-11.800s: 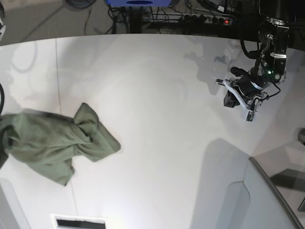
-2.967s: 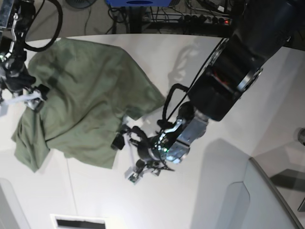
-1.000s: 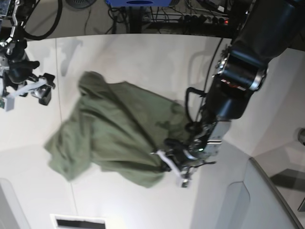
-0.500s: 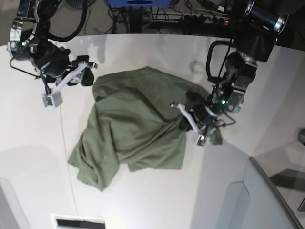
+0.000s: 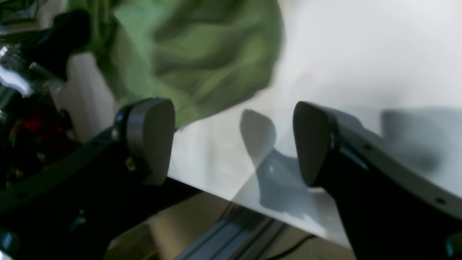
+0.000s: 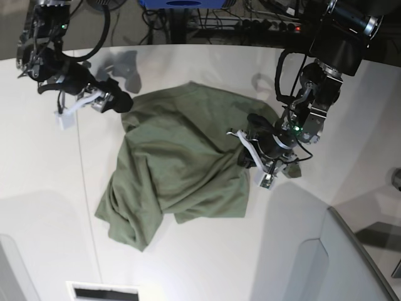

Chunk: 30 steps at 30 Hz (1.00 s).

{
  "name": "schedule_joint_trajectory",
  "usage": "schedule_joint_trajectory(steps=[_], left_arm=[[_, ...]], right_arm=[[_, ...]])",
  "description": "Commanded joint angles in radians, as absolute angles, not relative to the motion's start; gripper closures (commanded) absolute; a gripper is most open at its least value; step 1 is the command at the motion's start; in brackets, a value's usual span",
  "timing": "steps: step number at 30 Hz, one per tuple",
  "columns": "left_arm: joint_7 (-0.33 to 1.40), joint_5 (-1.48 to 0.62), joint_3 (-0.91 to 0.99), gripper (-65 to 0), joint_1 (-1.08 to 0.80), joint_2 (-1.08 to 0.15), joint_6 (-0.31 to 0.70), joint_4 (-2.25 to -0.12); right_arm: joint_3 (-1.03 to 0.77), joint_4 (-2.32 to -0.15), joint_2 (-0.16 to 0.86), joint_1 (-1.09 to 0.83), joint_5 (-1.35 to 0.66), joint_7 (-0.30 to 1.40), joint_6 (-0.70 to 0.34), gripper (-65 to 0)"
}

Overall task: Layout the t-shirt on the table in an organized manner, then fold the t-shirt properly
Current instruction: 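Hold the shirt with the right gripper and stretch it with the left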

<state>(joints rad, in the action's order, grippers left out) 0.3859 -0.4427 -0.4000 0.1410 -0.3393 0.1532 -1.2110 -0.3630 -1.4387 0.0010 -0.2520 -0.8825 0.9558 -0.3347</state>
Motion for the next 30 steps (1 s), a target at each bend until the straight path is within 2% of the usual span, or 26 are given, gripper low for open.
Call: schedule_joint_trajectory(steps=[1, 8, 16, 18, 23, 24, 30], left_arm=[[0.367, -0.447, -0.394, 0.0, 0.157, -0.348, 0.151, -1.230], [0.369, -0.447, -0.394, 0.0, 0.142, -0.348, 0.151, -1.231], [0.369, -0.447, -0.394, 0.0, 0.128, -0.369, 0.151, -1.231], [0.369, -0.447, -0.394, 0.0, 0.128, -0.371, 0.151, -1.231], [0.369, -0.447, -0.394, 0.0, 0.128, -0.387, 0.151, -1.233], [0.369, -0.447, -0.394, 0.0, 0.128, -0.387, 0.151, -1.234], [0.369, -0.447, -0.394, 0.0, 0.128, -0.401, 0.151, -1.313]], right_arm=[[-0.366, -1.428, 0.007, -0.239, -0.911, 0.951, -0.346, -47.4], [-0.361, -1.253, 0.007, -0.153, -0.917, 0.949, -0.417, -47.1], [-0.366, -1.153, 0.007, -0.065, -0.920, 0.949, -0.426, -45.6], [-0.366, -1.153, 0.007, -0.054, -0.920, 0.949, -0.426, -38.1], [-0.366, -1.159, 0.007, -0.047, -0.921, 0.949, -0.426, -3.3], [-0.366, -1.159, 0.007, -0.047, -0.921, 0.949, -0.426, -1.2], [-0.358, -1.231, 0.004, -0.053, -0.920, 0.960, -0.418, -2.0]])
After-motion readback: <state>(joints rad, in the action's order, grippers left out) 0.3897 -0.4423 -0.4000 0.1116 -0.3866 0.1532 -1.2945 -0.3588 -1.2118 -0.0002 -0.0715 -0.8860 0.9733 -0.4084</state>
